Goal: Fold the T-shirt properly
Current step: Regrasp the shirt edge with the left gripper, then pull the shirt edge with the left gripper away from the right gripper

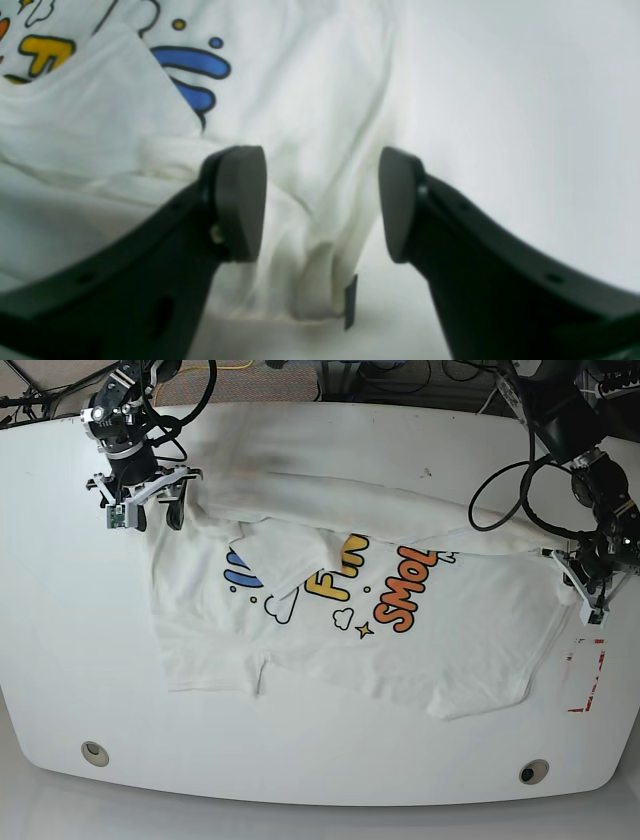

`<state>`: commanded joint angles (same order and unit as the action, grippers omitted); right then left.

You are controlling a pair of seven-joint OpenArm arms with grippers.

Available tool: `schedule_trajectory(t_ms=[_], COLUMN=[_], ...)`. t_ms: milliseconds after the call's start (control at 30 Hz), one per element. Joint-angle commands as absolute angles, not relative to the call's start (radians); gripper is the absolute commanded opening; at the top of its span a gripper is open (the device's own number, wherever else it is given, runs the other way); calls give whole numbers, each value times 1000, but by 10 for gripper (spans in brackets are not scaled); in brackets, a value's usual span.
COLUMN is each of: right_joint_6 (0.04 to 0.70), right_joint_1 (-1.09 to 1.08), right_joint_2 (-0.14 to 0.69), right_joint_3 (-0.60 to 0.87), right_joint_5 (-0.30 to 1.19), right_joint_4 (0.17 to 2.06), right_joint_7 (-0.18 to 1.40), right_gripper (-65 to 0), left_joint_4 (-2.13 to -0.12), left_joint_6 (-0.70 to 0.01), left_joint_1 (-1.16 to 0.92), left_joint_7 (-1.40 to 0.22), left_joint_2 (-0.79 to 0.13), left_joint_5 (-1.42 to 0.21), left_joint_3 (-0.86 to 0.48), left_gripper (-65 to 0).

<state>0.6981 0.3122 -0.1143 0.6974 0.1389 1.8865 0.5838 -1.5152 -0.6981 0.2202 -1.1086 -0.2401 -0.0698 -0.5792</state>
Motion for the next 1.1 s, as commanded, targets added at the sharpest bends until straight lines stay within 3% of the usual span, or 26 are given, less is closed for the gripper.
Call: schedule_trajectory(t_ms=[300, 667, 1100], right_joint_6=[698, 698, 698], right_joint_1=[354, 414, 412], right_joint_2=[-127, -154, -157], right_joint_3=[674, 616, 699], right_joint_5=[142, 142, 142], right_joint_4=[1943, 1968, 1934], right_joint_7=[584, 584, 584], right_gripper=[-323, -155, -146], left_joint_4=[-1517, -1514, -1515], left_joint_6=[-698, -698, -698], left_joint_1=[232, 232, 225], left_joint_7=[-1115, -1113, -1113], left_joint_2=[-239, -242, -242], left_joint_5=[-68, -65, -65], left_joint_3=[-579, -579, -579], left_gripper=[-635, -635, -635])
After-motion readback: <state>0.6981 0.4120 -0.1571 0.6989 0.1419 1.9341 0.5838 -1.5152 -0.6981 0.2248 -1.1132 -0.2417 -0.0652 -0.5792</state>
